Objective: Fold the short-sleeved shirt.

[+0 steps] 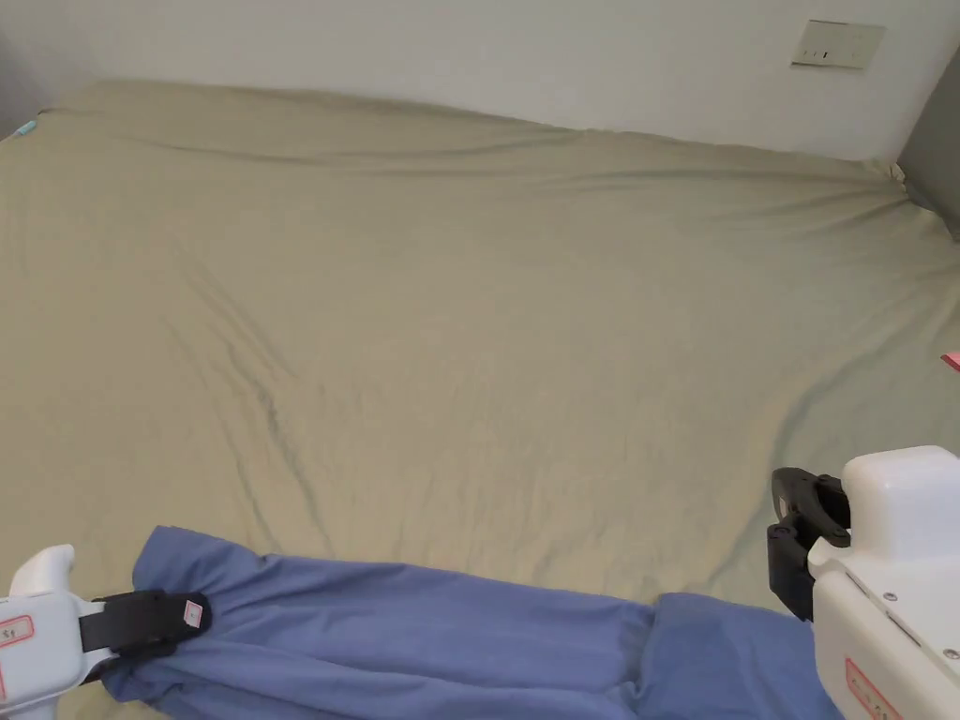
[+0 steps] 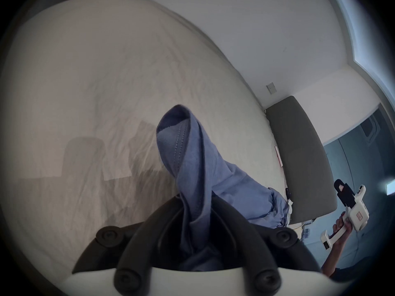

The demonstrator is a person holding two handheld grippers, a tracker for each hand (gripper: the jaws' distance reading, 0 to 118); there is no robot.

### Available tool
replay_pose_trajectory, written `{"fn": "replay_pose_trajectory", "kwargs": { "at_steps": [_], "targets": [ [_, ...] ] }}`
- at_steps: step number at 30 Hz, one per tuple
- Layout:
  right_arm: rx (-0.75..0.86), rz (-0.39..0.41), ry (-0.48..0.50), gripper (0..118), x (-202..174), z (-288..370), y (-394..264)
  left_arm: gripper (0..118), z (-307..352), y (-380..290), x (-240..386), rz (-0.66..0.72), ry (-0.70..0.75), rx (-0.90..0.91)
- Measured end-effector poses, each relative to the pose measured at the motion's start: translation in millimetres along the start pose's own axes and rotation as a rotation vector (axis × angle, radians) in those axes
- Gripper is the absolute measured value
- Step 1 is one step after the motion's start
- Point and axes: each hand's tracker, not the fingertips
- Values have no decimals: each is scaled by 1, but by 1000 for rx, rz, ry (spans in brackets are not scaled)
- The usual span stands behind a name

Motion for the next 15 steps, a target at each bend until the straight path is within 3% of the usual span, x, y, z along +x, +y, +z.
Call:
{"fn": "replay_pose_trajectory", "kwargs": {
  "at_steps": [7, 15],
  "targets": [
    [5, -10, -9, 2, 6, 7, -1, 6, 18, 12, -4, -7, 54, 15],
    [17, -21, -22, 2, 14, 14, -1, 6, 74, 19, -42, 106, 198, 122]
  ]
}}
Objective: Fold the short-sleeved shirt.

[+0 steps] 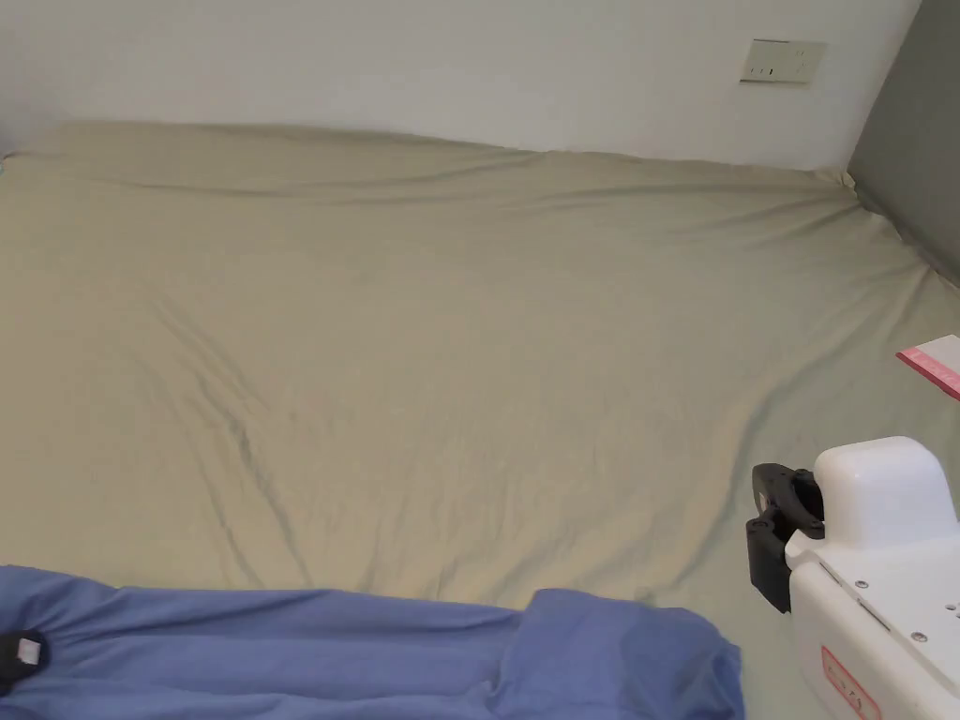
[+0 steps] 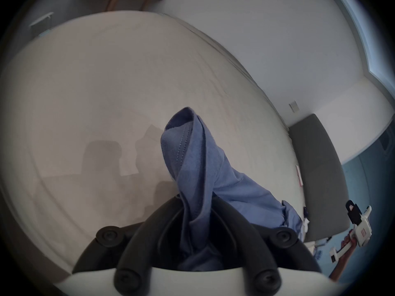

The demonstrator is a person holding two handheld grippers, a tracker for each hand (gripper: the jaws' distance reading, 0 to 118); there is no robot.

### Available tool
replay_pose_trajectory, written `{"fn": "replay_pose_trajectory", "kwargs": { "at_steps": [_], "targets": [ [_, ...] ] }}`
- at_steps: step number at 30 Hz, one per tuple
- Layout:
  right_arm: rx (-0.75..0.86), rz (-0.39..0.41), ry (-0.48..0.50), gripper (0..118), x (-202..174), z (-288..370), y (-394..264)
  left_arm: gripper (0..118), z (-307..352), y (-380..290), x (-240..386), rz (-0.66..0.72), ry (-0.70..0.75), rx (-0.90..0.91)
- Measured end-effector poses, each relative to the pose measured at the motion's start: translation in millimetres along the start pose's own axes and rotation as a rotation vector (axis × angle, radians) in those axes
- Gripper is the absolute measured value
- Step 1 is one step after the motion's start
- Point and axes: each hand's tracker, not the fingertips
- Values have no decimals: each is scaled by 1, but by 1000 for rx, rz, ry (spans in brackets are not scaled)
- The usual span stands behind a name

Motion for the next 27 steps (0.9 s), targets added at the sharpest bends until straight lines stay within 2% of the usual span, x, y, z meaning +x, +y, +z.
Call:
{"fn": "replay_pose_trajectory", "kwargs": {
  "at_steps": [3, 8, 12, 14, 19, 22, 27],
  "targets": [
    [4, -8, 5, 2, 0, 2, 0, 6, 19, 10, 4, -44, 40, 29],
    [10, -13, 19, 2, -4, 3, -1, 6, 39, 6, 76, -188, 19, 44],
    [17, -11, 28, 2, -5, 9, -2, 6, 33, -2, 130, -213, -55, 21],
    [19, -14, 30, 2, -2, 11, -3, 6, 22, -12, 154, -218, -105, -8],
    [18, -39, 17, 2, 9, 15, -7, 6, -24, -50, 207, -293, -122, -77],
    [7, -41, 9, 2, 16, 16, -12, 6, -59, -71, 225, -304, -97, -154],
    [0, -58, 4, 2, 28, 17, -20, 6, -117, -105, 246, -438, 24, -226]
  ]
}}
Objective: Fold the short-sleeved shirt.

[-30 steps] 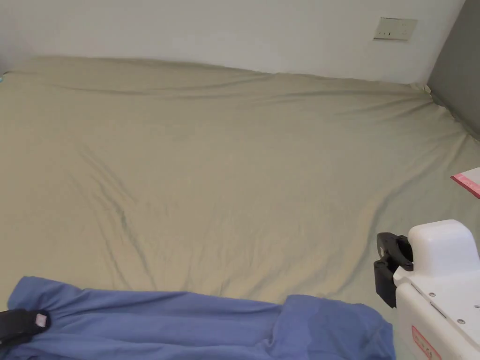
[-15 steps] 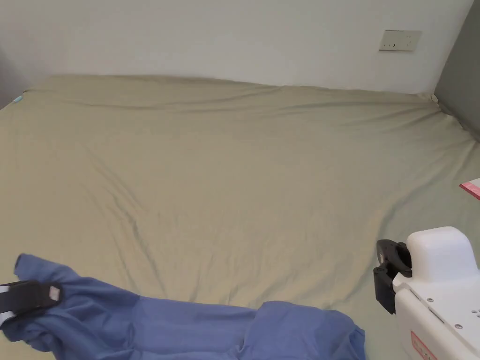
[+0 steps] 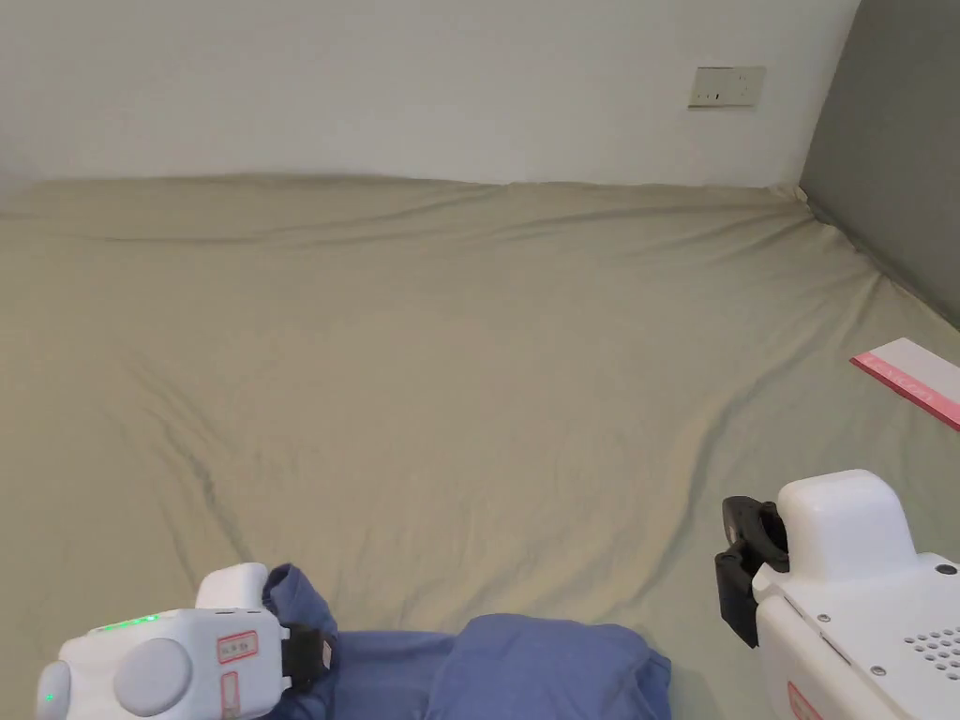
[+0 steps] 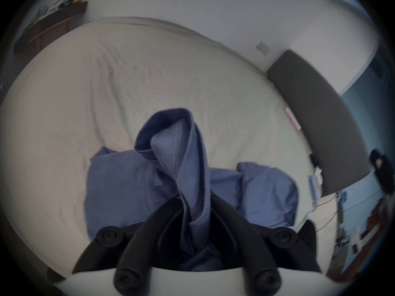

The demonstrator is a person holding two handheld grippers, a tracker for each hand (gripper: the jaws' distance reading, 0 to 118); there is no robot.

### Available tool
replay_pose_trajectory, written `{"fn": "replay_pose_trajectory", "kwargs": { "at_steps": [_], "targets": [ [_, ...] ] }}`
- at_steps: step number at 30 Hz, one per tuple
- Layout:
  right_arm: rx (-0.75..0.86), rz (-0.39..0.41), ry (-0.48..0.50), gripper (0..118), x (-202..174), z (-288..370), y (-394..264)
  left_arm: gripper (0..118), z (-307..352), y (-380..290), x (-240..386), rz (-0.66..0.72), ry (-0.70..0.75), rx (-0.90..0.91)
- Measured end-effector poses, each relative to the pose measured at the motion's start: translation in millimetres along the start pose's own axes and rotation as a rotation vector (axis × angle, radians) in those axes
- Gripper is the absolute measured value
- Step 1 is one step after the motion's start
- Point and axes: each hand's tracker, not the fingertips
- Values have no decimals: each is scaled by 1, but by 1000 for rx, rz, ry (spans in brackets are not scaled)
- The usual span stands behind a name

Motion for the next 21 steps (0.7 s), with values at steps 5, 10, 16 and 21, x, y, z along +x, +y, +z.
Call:
{"fn": "replay_pose_trajectory", "kwargs": {
  "at_steps": [5, 10, 16, 21],
  "targets": [
    [-25, -22, -12, 3, 12, -5, -9, 32, -41, -22, 23, -14, 69, -60],
    [-45, -34, -17, 3, 18, -9, -14, 113, -28, -14, 35, 64, -242, -38],
    [-50, -36, -19, 2, 19, -9, -15, 68, 29, 7, 18, 151, -312, 139],
    [-48, -40, -12, 2, 15, -8, -16, 0, 42, -1, 8, -55, 3, 222]
  ]
}}
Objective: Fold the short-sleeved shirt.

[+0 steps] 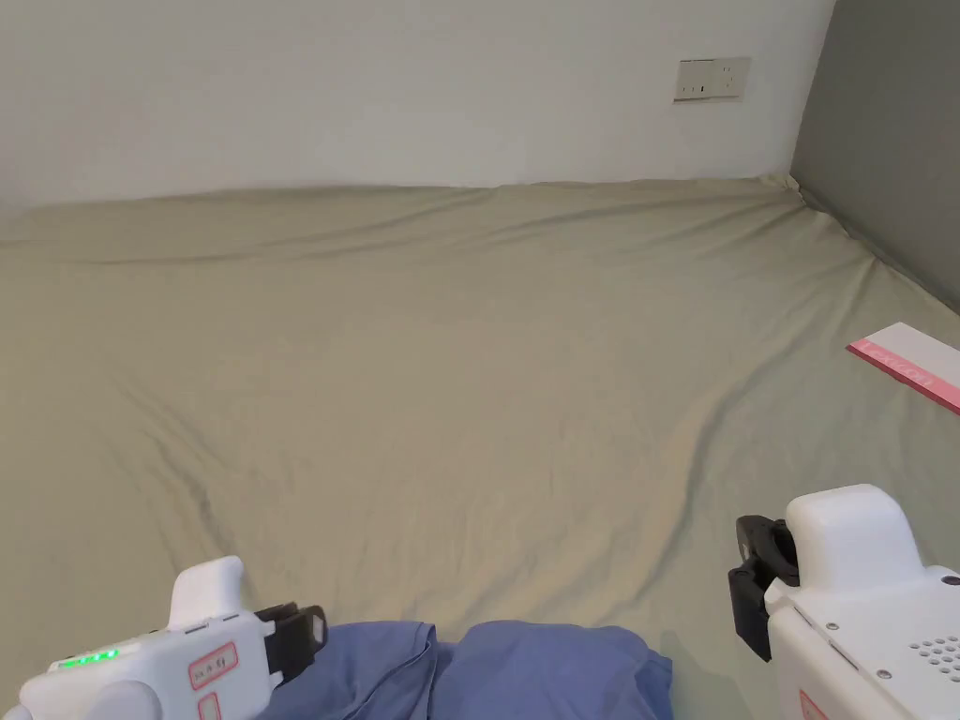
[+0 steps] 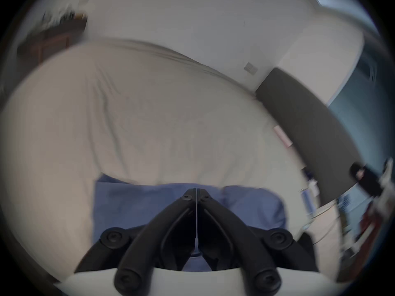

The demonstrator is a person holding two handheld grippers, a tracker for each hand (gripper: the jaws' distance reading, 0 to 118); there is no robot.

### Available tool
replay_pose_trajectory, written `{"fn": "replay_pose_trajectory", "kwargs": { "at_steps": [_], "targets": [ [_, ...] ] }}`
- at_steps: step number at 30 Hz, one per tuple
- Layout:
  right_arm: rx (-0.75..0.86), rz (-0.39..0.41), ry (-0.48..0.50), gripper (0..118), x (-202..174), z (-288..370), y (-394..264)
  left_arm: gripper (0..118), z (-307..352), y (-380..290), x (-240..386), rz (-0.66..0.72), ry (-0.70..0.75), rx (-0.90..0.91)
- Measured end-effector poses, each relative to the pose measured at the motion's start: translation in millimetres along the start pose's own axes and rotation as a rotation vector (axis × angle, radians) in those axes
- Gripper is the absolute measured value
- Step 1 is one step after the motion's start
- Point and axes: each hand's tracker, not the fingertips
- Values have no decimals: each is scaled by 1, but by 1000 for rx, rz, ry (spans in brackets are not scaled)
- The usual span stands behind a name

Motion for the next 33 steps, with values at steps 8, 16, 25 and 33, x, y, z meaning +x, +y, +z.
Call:
{"fn": "replay_pose_trajectory", "kwargs": {
  "at_steps": [8, 16, 25, 33],
  "targets": [
    [-7, 23, 19, 3, -8, 6, -2, 0, -49, -70, 3, -188, 85, -145],
    [-18, 18, 13, 3, -7, 4, -4, 0, -52, -104, 59, -333, 71, -74],
    [-38, 37, 35, 3, -14, 1, -7, 0, -48, -122, 90, -370, -33, -71],
    [-41, 43, 33, 3, -16, 0, -5, 0, -13, -79, 55, -26, -434, -30]
  ]
}}
